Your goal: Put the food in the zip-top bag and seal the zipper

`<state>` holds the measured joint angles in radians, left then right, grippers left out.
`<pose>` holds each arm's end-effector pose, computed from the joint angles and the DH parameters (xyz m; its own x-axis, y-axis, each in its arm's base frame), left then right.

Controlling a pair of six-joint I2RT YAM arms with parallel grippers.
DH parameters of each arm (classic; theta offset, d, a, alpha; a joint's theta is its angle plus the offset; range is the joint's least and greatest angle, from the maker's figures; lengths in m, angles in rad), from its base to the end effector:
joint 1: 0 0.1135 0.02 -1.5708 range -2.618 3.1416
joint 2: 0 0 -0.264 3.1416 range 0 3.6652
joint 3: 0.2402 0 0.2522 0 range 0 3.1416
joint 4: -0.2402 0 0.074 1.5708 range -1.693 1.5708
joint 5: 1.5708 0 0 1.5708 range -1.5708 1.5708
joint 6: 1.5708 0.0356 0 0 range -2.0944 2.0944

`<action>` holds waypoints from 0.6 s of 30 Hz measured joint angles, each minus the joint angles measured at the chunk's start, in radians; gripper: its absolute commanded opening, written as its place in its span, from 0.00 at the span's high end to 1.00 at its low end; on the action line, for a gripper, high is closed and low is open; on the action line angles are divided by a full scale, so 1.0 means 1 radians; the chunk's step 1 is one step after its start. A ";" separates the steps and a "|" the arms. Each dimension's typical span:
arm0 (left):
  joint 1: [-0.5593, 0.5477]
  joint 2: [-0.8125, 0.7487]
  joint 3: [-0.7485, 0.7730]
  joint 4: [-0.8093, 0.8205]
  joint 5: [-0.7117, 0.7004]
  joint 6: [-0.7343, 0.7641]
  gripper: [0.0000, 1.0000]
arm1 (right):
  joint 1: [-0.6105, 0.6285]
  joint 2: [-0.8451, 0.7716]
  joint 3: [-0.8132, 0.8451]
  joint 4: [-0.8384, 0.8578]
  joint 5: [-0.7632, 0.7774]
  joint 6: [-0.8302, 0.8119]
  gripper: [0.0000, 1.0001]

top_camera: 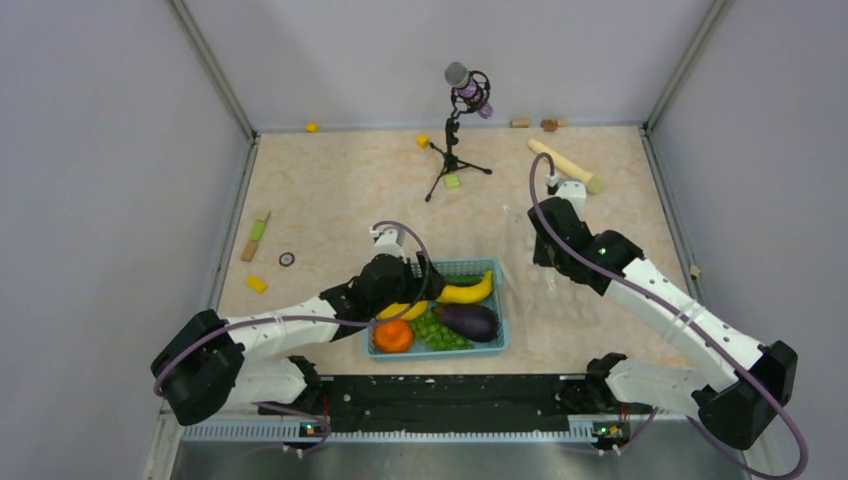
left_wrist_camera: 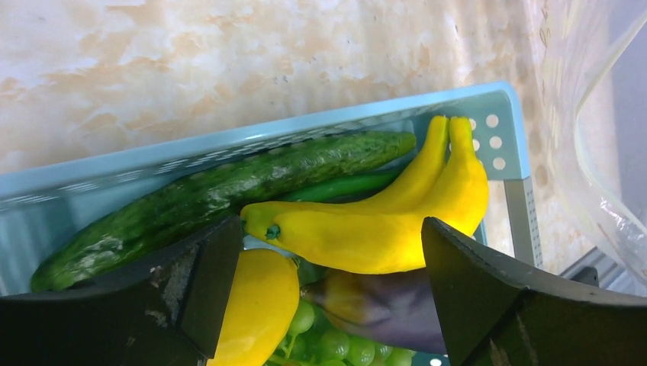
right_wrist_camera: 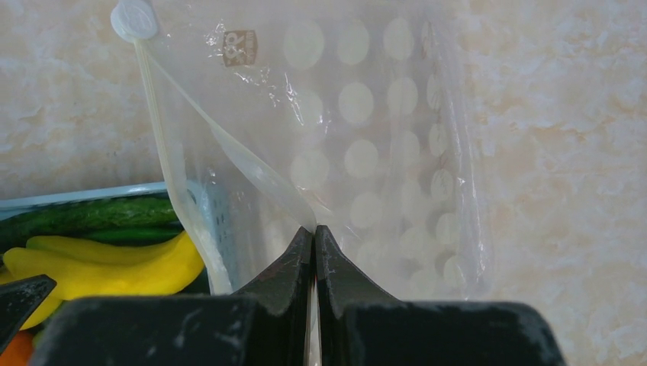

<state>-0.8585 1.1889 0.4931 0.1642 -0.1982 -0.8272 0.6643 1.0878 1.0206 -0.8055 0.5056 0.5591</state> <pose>0.1634 -0.1786 0.1923 -0.6888 -0.3065 -0.6570 0.1834 0.8031 -0.5669 0.1787 0.1180 0.3102 -0.6674 0.0668 -0.7417 0.0705 0.9972 0.0264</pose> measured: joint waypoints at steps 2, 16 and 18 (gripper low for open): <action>0.005 0.028 0.000 0.024 0.032 0.010 0.11 | 0.000 0.000 0.000 0.003 -0.008 -0.002 1.00; 0.010 0.154 0.047 0.098 0.196 0.060 0.27 | 0.000 0.000 0.000 0.014 -0.034 -0.010 1.00; 0.010 0.158 0.056 0.094 0.225 0.068 0.27 | 0.000 0.000 0.000 0.013 -0.036 -0.010 1.00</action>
<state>-0.8486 1.3464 0.5491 0.2584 0.0273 -0.7597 0.6643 1.0874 1.0206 -0.7921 0.4694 0.5495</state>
